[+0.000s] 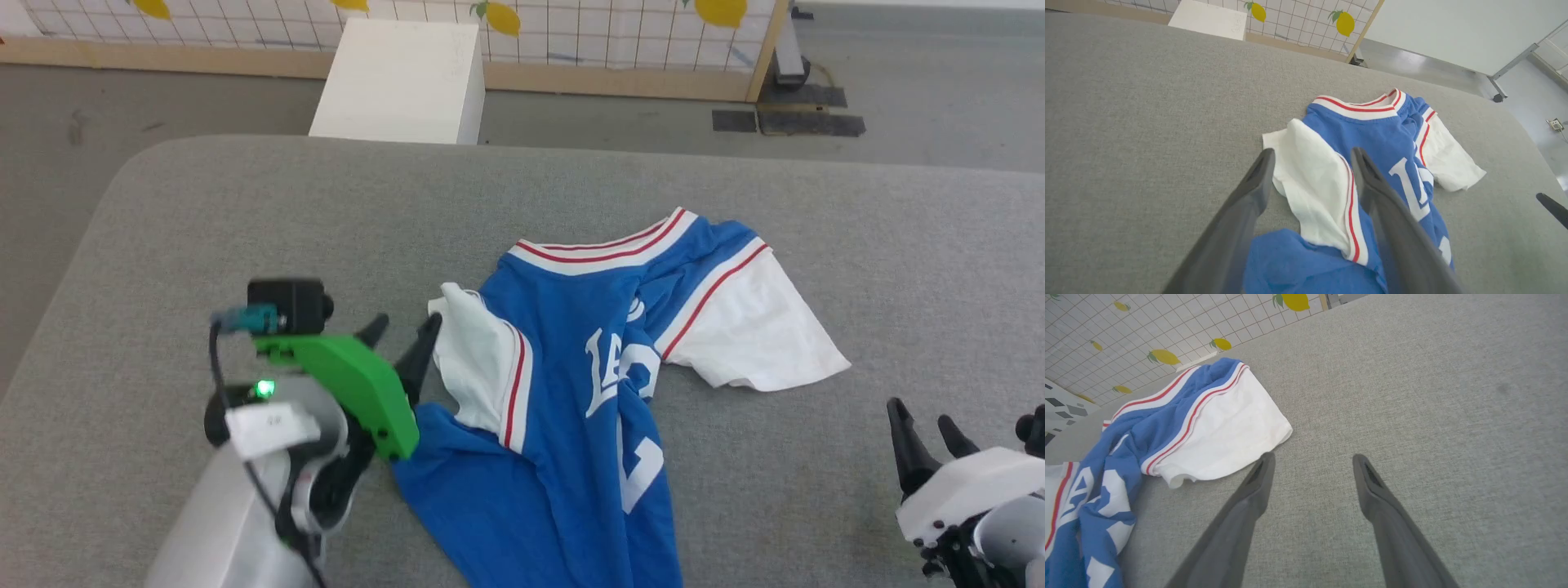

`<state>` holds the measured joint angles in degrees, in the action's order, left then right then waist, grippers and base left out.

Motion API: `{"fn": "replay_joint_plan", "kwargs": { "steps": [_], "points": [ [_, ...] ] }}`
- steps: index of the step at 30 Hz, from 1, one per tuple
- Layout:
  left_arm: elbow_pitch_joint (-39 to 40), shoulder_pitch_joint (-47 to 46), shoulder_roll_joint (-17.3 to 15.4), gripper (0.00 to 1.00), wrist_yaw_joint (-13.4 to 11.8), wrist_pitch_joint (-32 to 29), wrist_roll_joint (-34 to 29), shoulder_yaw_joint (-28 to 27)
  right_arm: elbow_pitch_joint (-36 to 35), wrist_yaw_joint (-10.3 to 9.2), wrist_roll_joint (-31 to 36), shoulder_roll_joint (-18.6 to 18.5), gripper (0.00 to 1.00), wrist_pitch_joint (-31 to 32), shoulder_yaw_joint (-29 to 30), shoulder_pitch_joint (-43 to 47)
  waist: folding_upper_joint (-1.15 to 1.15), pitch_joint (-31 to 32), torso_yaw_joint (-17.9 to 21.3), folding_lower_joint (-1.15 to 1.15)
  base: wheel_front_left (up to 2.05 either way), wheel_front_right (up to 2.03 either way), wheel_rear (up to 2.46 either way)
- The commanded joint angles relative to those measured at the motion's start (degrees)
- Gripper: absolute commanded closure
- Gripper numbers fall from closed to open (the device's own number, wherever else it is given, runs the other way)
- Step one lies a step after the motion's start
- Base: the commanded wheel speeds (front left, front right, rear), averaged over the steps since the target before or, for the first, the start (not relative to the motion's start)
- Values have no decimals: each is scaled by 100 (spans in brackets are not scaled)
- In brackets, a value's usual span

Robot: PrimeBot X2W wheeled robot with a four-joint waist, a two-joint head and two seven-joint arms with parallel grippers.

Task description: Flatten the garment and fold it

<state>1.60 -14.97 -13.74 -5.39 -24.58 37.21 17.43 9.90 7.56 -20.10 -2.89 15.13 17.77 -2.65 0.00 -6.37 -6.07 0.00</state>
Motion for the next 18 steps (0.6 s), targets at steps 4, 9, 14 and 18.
{"fn": "replay_joint_plan", "kwargs": {
  "steps": [4, 9, 14, 18],
  "points": [
    [-713, -923, -5, 0, 33, -194, -350, 263, -87, -8, 79, 2, 0, 52, -25, -201, 0, -303, 154, 0, 0, 0, 0],
    [-1620, -1712, 158, 0, 61, -561, -613, 622, -157, -8, 123, 2, 0, 102, 25, -285, 0, -550, 285, 0, 0, 0, 0],
    [-2442, -2069, 159, 0, -54, -993, -766, 800, -190, -8, 133, 2, 0, 110, 41, -373, 0, -710, 432, 0, 0, 0, 0],
    [-2769, -2125, 143, 0, -89, -973, -806, 825, -222, -8, 136, 2, 0, 102, 59, -409, 0, -810, 474, 0, 0, 0, 0]
  ]
}}
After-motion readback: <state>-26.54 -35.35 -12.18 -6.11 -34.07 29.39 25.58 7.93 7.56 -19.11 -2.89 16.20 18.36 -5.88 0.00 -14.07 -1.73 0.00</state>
